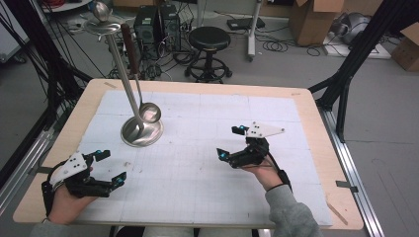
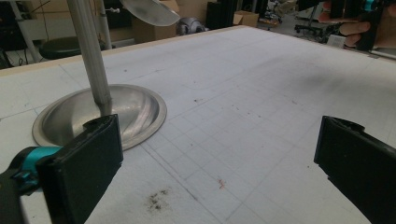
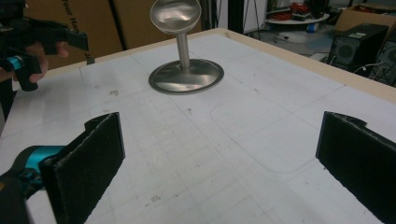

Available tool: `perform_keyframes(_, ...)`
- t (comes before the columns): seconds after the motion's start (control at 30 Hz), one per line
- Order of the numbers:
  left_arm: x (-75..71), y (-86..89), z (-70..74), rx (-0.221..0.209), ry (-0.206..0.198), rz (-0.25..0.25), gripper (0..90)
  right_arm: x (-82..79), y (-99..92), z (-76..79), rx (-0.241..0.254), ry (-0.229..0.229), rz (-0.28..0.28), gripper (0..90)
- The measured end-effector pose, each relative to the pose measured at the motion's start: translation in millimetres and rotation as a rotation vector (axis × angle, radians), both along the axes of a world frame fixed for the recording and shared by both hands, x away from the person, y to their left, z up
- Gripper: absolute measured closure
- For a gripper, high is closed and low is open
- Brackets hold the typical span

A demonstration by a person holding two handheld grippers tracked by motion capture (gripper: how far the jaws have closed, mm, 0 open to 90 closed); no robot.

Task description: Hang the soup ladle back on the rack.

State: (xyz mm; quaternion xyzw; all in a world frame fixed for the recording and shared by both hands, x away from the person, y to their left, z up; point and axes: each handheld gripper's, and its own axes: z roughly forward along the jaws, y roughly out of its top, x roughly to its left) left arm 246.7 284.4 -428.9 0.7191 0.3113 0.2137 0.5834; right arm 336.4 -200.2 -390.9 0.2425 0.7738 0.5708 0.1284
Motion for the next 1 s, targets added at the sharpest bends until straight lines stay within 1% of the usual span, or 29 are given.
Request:
perform_keyframes(0.03,0.0,0.0,0.0,0.000,0.000,0.000,1.7,0.0,0.0,0.0,0.000,0.000,0.000,0.4)
perform_keyframes(0.07,-0.1,-0.2,-0.1,0.000,0.001,0.002,1.7,-1.7,-4.6,-1.4,0.004,-0.001,-0.007,0.4)
perform_keyframes(0.1,0.2,-0.2,-0.2,0.003,0.000,-0.002,1.7,-2.9,-6.1,-1.6,0.006,0.005,-0.009,0.4)
perform_keyframes(0.13,0.2,-0.2,-0.2,0.003,0.000,-0.002,1.7,-3.9,-8.5,-2.1,0.005,-0.001,-0.015,0.4)
perform_keyframes(0.23,0.1,-0.4,-0.1,0.003,0.001,-0.002,1.7,-6.6,-13.4,-3.2,0.006,0.000,-0.025,0.4)
perform_keyframes(0.27,0.1,-0.3,0.0,0.005,0.001,-0.002,1.7,-8.9,-17.9,-4.0,0.005,-0.009,-0.038,0.4)
perform_keyframes(0.3,0.1,-0.5,-0.1,0.003,0.001,-0.001,1.7,-10.7,-21.1,-4.4,0.008,-0.008,-0.043,0.4)
perform_keyframes(0.33,0.1,-0.5,-0.1,0.003,0.001,-0.001,1.7,-10.7,-21.1,-4.4,0.008,-0.008,-0.043,0.4)
perform_keyframes(0.37,0.0,-0.8,-0.2,0.003,0.002,-0.001,1.7,-13.4,-26.5,-4.7,0.010,-0.008,-0.051,0.4)
perform_keyframes(0.43,0.1,-0.9,0.0,0.004,0.000,-0.003,1.7,-15.9,-31.4,-5.5,0.014,-0.015,-0.055,0.4)
perform_keyframes(0.57,0.0,-0.9,0.0,0.003,0.001,-0.002,1.7,-19.4,-38.0,-7.6,0.017,-0.022,-0.064,0.4)
perform_keyframes(0.6,0.1,-0.8,0.1,0.004,-0.001,-0.003,1.7,-21.4,-40.2,-8.6,0.016,-0.012,-0.065,0.4)
perform_keyframes(0.63,0.0,-0.8,0.2,0.003,-0.001,-0.002,1.7,-22.2,-42.4,-10.0,0.014,-0.018,-0.065,0.4)
perform_keyframes(0.7,0.0,-0.7,0.3,0.003,-0.002,-0.003,1.7,-26.8,-48.9,-15.2,0.015,-0.006,-0.079,0.4)
perform_keyframes(0.8,0.0,-0.8,0.5,0.004,-0.003,-0.004,1.7,-28.9,-53.0,-17.9,0.004,-0.006,-0.084,0.4)
perform_keyframes(0.83,0.1,-0.8,0.4,0.005,-0.003,-0.004,1.7,-31.5,-57.3,-19.5,0.012,-0.006,-0.093,0.4)
perform_keyframes(0.87,0.1,-1.0,0.3,0.004,-0.001,-0.003,1.7,-31.5,-57.3,-19.5,0.012,-0.006,-0.093,0.4)
perform_keyframes(0.9,0.3,-1.0,0.2,0.006,0.001,-0.005,1.7,-32.7,-61.8,-19.7,0.023,-0.003,-0.096,0.4)
perform_keyframes(1.0,0.5,-1.3,0.0,0.006,0.003,-0.003,1.7,-33.6,-65.3,-19.6,0.035,-0.007,-0.106,0.4)
